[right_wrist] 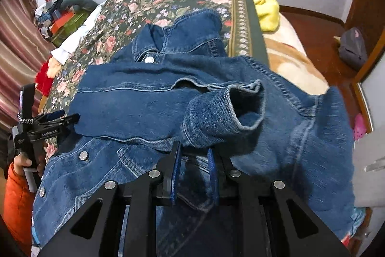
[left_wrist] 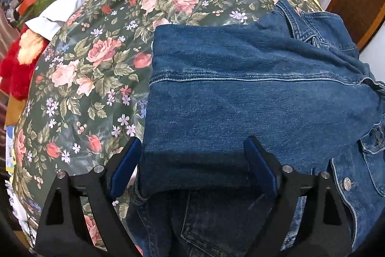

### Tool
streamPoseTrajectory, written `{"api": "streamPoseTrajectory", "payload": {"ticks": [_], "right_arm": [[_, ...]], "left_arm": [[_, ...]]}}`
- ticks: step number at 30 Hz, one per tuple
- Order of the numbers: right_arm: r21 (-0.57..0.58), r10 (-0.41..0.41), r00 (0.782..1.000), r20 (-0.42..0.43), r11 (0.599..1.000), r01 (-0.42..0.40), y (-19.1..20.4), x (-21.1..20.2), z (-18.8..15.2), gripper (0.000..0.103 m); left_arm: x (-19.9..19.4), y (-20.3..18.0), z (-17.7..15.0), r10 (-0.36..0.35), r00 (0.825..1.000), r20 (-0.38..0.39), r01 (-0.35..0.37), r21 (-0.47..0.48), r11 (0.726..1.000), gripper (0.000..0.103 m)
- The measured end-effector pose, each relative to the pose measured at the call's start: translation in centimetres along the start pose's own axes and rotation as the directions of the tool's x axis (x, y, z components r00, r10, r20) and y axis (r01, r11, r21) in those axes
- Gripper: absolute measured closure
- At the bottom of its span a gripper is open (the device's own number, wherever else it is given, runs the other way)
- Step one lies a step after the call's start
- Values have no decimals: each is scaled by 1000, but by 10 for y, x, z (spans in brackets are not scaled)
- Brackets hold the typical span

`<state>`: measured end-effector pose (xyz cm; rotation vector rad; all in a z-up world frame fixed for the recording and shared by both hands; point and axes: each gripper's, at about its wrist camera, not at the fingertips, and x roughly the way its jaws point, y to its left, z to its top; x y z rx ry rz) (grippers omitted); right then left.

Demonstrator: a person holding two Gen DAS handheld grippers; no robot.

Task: Fold large clothes

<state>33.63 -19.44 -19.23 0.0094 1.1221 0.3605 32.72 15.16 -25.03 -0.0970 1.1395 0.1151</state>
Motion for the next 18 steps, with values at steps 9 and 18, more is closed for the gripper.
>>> {"api": "streamPoseTrajectory", "payload": {"ticks": [9, 18], "right_arm": [[59, -91, 995, 43, 994, 88, -30, -43, 3, 85], [114, -219, 975, -41, 968, 222, -92, -38, -19, 85]], "left_arm": [[-36, -27, 7, 46, 997, 60, -53, 121, 991, 16], [-110, -82, 43, -78, 970, 231, 28, 210, 977, 16]]}}
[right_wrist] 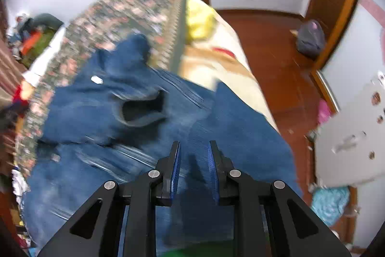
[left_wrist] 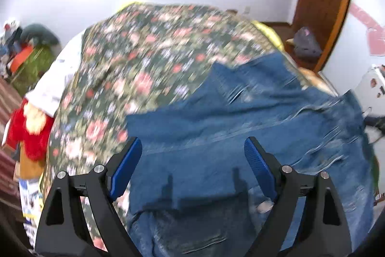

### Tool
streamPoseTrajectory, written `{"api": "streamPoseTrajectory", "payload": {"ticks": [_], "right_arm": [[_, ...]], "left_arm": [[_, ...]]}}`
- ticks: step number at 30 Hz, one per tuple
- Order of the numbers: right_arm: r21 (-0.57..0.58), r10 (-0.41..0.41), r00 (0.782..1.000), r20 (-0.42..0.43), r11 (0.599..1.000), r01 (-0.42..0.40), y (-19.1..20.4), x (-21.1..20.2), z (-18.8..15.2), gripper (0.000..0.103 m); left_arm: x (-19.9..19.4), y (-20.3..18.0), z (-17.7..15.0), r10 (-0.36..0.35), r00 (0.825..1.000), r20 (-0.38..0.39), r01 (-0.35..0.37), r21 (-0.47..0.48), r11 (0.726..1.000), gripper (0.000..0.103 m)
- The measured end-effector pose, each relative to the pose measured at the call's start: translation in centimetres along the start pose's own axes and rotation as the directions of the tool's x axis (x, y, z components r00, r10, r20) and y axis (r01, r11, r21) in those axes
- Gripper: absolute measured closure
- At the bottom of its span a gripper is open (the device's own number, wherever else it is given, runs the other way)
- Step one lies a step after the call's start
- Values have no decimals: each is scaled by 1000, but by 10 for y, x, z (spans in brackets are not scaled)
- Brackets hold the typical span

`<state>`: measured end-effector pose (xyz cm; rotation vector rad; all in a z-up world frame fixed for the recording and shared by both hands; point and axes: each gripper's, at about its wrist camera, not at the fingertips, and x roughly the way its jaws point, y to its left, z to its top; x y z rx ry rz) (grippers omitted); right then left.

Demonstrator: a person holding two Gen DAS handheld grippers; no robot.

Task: Fold large clothes

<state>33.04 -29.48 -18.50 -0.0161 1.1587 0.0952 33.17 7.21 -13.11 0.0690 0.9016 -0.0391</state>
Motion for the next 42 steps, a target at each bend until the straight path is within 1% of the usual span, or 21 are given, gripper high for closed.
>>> {"api": "streamPoseTrajectory", "payload": {"ticks": [3, 4, 7, 11, 14, 15, 16, 18, 19, 20, 21, 24, 25, 28, 30, 32, 35, 36, 38, 41, 42], "right_arm": [[4, -20, 996, -89, 1000, 20, -19, 29, -18, 85], [2, -23, 995, -93, 1000, 23, -23, 33, -23, 85], [-15, 4, 999, -44, 1000, -4, -31, 29, -39, 85], [-1, -11, 1000, -21, 1000, 11, -44, 22, -54, 85], [31, -35, 999, -18, 999, 35, -55, 15, -60, 84], [41, -46, 999, -18, 998, 47, -58, 13, -62, 75], [52, -78, 997, -18, 996, 79, -62, 11, -65, 51], [66, -155, 988, -2, 986, 155, -71, 6, -70, 18], [74, -164, 986, 12, 984, 162, -77, 2, -75, 17], [104, -142, 990, 10, 985, 141, -85, -2, -80, 17], [139, -118, 993, 7, 983, 116, -93, -5, -83, 17], [311, -5, 1000, 7, 951, 3, -121, -13, -96, 17], [383, 59, 998, 12, 922, -59, -133, -14, -103, 17], [521, 196, 980, 24, 835, -179, -151, -6, -117, 17], [563, 240, 970, 27, 799, -213, -156, 3, -122, 17], [585, 251, 967, 36, 780, -224, -152, 11, -121, 17], [602, 263, 963, 57, 761, -244, -155, 25, -112, 17], [606, 265, 962, 64, 756, -248, -154, 30, -108, 19], [625, 269, 961, 67, 739, -251, -158, 43, -101, 25], [641, 256, 963, 86, 726, -250, -162, 56, -93, 41], [642, 245, 965, 92, 726, -245, -162, 58, -90, 50]], "left_arm": [[3, -20, 16, -24, 1000, 8, 24, 21, 999, 16], [6, -25, 19, -38, 999, 1, 38, 22, 999, 16], [24, -45, 27, -101, 993, -56, 102, 15, 995, 16], [51, -75, 30, -140, 982, -129, 145, 28, 989, 16], [74, -95, 27, -160, 969, -189, 170, 36, 985, 16], [82, -102, 25, -162, 964, -209, 174, 40, 984, 16], [89, -108, 22, -160, 960, -228, 175, 46, 983, 16], [107, -120, 15, -150, 950, -274, 174, 62, 983, 16], [114, -125, 11, -146, 943, -299, 175, 72, 982, 16], [122, -130, 7, -141, 935, -326, 177, 83, 981, 16], [126, -135, 4, -125, 934, -336, 167, 98, 981, 16], [126, -145, 4, -100, 943, -317, 154, 147, 977, 16], [126, -147, 4, -98, 944, -316, 154, 157, 975, 15], [127, -157, 2, -75, 949, -305, 138, 189, 972, 15], [125, -161, 1, -63, 955, -289, 128, 212, 969, 15], [121, -165, -1, -53, 960, -274, 118, 227, 967, 15], [118, -165, -4, -55, 963, -266, 119, 232, 965, 15], [120, -163, -2, -57, 962, -265, 121, 231, 965, 15], [120, -162, -2, -61, 962, -265, 124, 227, 966, 15], [118, -160, -3, -63, 964, -259, 124, 226, 966, 15], [116, -160, -3, -61, 965, -256, 122, 229, 966, 15]]}}
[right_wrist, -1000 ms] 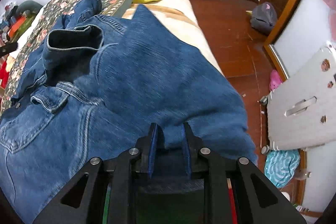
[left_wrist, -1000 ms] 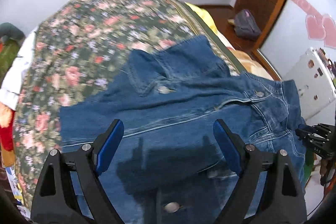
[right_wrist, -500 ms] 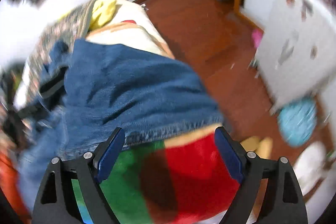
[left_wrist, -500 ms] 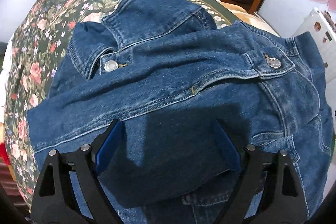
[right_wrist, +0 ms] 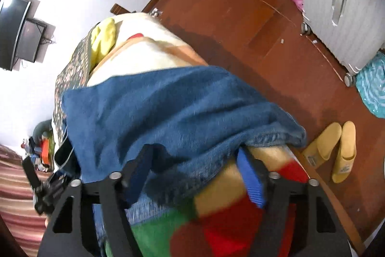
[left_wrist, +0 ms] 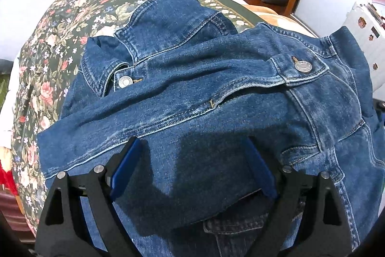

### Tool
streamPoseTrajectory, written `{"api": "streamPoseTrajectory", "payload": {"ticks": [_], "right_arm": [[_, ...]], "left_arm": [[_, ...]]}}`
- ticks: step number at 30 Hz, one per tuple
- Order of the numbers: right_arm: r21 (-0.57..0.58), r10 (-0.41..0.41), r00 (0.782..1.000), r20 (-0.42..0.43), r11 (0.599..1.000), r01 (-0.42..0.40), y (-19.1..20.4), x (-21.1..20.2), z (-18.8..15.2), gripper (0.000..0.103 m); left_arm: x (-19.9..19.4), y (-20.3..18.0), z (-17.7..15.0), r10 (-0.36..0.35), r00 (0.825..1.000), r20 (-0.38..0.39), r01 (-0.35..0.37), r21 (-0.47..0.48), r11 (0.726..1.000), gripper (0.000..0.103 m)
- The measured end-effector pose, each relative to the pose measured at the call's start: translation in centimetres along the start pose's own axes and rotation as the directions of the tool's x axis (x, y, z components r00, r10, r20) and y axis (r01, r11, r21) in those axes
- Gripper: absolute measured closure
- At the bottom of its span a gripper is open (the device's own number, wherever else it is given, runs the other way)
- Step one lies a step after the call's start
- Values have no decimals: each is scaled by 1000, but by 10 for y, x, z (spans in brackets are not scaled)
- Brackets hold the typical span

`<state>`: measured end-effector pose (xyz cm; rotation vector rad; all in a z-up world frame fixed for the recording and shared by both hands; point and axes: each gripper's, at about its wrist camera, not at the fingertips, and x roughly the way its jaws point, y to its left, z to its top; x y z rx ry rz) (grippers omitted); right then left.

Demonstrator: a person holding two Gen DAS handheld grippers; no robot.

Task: Fold large clothes

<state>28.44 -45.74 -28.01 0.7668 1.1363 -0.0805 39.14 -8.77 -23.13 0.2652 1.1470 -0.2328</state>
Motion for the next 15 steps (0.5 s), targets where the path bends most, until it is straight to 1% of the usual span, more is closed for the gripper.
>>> {"api": "streamPoseTrajectory", "payload": {"ticks": [1, 2, 4, 6, 9, 12, 13, 15], "right_arm": [[-5, -9, 1000, 16, 1000, 9, 4, 2, 3, 58], [-10, -13, 999, 31, 1000, 14, 7, 3, 6, 61], [-36, -14, 998, 65, 999, 17, 19, -1, 10, 75], [-71, -5, 995, 97, 997, 12, 32, -9, 13, 82], [-147, 37, 985, 169, 989, -12, 62, -30, 18, 87], [-232, 117, 962, 246, 971, -59, 97, -62, 21, 89], [-272, 151, 951, 271, 959, -74, 115, -76, 21, 89], [-329, 204, 935, 290, 939, -103, 140, -91, 19, 91]], "left_arm": [[-1, -1, -1, 6, 1000, 3, -6, 4, 1000, 15], [-3, -1, -1, 14, 1000, 8, -14, 9, 1000, 16], [-8, -4, -3, 29, 999, 20, -29, 22, 999, 16], [-14, -6, -5, 48, 998, 38, -50, 40, 998, 16], [-28, -6, -8, 71, 993, 89, -76, 54, 996, 16], [-48, 2, -10, 70, 988, 139, -75, 30, 997, 16], [-55, 7, -10, 67, 986, 152, -70, 17, 997, 16], [-69, 18, -10, 62, 981, 182, -59, -19, 998, 16]]}}
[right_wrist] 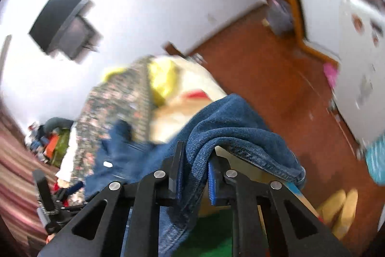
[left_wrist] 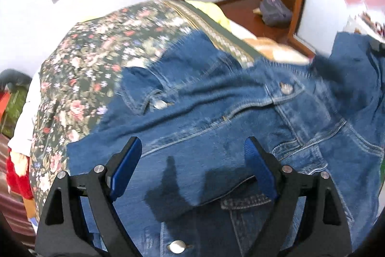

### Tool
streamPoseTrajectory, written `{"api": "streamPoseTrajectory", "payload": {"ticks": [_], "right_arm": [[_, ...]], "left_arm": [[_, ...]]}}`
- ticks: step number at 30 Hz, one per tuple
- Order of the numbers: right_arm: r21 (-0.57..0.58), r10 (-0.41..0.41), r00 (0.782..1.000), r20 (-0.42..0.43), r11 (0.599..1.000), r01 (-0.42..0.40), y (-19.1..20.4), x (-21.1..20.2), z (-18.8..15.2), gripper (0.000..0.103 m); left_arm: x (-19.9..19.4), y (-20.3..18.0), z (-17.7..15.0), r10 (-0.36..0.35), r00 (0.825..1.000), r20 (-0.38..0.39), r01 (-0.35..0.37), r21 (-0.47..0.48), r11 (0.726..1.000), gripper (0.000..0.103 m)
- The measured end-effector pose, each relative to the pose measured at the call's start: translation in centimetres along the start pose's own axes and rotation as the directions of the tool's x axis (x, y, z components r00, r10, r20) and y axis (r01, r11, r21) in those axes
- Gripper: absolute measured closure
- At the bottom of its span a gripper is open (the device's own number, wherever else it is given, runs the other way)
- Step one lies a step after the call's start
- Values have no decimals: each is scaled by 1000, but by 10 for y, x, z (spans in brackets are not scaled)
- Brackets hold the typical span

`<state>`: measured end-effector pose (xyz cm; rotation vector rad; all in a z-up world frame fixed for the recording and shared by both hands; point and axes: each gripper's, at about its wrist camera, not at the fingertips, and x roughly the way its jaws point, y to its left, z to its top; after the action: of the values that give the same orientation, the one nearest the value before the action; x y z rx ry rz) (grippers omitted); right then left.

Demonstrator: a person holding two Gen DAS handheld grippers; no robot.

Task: Fold large clothes

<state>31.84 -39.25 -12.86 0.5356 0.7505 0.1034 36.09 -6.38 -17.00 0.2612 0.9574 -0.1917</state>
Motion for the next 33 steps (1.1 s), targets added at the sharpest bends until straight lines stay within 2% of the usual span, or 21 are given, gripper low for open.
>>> {"api": "streamPoseTrajectory", "payload": {"ticks": [3, 6, 9, 12, 15, 18, 21, 22, 24, 28, 30, 33], "right_arm": [[-98, 97, 995, 37, 991, -93, 58, -9, 16, 93], [-180, 176, 984, 34, 969, -167, 110, -10, 19, 94], [-264, 260, 966, -7, 931, -252, 174, 3, 10, 94], [-331, 277, 958, -76, 899, -286, 219, 26, -13, 94], [-371, 255, 947, -195, 875, -312, 251, 67, -47, 94], [-382, 192, 920, -342, 866, -323, 267, 115, -87, 94], [-386, 126, 886, -446, 866, -317, 267, 151, -115, 94], [-397, 84, 864, -497, 863, -312, 268, 164, -127, 94], [-412, 24, 844, -536, 865, -286, 256, 175, -145, 93], [-422, -112, 746, -656, 874, -240, 240, 202, -169, 93], [-417, -111, 732, -672, 874, -250, 237, 199, -170, 93], [-400, -66, 738, -672, 870, -287, 234, 180, -162, 93]], "left_arm": [[-25, 26, 2, -9, 998, 57, 13, -73, 997, 16], [-51, 51, 0, -7, 993, 116, 22, -130, 991, 16], [-77, 78, -8, 15, 985, 171, 15, -172, 985, 16], [-95, 102, -22, 48, 979, 197, -4, -215, 977, 16], [-104, 122, -39, 65, 979, 196, -13, -254, 967, 16], [-108, 138, -59, 79, 980, 181, -24, -284, 959, 16], [-104, 149, -78, 85, 984, 155, -35, -303, 953, 16], [-102, 152, -83, 84, 986, 147, -35, -307, 951, 16], [-96, 156, -93, 75, 990, 122, -33, -316, 948, 16], [-81, 157, -102, 53, 996, 74, -25, -333, 943, 16], [-78, 155, -102, 42, 997, 68, -17, -335, 942, 16], [-81, 149, -96, 34, 997, 76, -8, -322, 947, 16]]}}
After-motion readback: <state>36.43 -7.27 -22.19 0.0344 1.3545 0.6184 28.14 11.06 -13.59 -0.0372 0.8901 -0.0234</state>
